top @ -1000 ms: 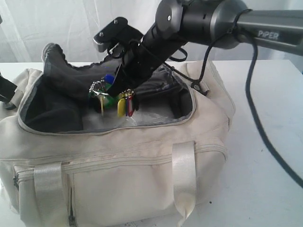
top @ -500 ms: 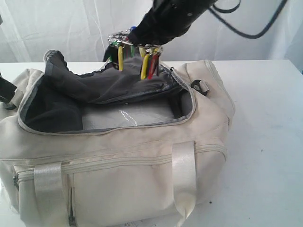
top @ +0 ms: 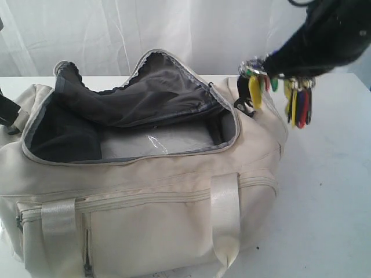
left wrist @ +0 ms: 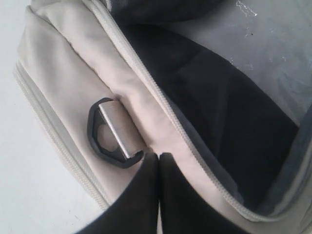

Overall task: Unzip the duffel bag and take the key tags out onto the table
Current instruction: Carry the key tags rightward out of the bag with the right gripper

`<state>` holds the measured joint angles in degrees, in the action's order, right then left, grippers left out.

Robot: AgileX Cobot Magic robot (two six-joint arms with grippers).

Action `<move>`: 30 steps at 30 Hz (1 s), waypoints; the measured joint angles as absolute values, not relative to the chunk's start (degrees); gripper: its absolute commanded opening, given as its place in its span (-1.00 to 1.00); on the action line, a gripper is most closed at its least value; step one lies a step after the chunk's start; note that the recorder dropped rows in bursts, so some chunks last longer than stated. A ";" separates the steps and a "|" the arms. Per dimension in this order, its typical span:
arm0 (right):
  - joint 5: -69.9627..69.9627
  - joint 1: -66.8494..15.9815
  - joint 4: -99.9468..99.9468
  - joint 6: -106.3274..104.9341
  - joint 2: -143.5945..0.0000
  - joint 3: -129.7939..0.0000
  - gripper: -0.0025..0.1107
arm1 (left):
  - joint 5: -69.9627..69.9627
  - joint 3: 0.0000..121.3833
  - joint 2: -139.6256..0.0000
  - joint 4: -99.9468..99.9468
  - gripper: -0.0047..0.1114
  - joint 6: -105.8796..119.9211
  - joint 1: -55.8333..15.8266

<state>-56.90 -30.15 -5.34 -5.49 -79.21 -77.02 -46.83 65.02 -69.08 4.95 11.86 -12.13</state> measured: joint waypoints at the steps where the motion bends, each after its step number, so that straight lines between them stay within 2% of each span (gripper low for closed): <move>1: -56.78 -29.89 -6.79 -4.64 -79.22 -75.51 -0.96 | -46.83 65.02 -69.08 4.95 -0.92 11.86 -12.13; 16: -44.84 -19.68 -12.52 6.63 -76.36 -57.35 -0.96 | -46.83 65.02 -69.08 6.55 -0.92 11.86 -12.13; 22: -46.89 -18.98 -12.82 5.90 -70.83 -55.80 -0.96 | -46.83 65.02 -69.08 8.32 -0.92 11.86 -12.13; 30: -44.23 -18.98 -15.74 7.24 -70.39 -48.31 -0.96 | -46.83 65.02 -69.08 9.45 -0.92 11.86 -12.13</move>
<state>-44.23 -18.98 -15.74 7.24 -70.39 -48.31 -46.83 65.02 -69.08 9.45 11.86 -12.13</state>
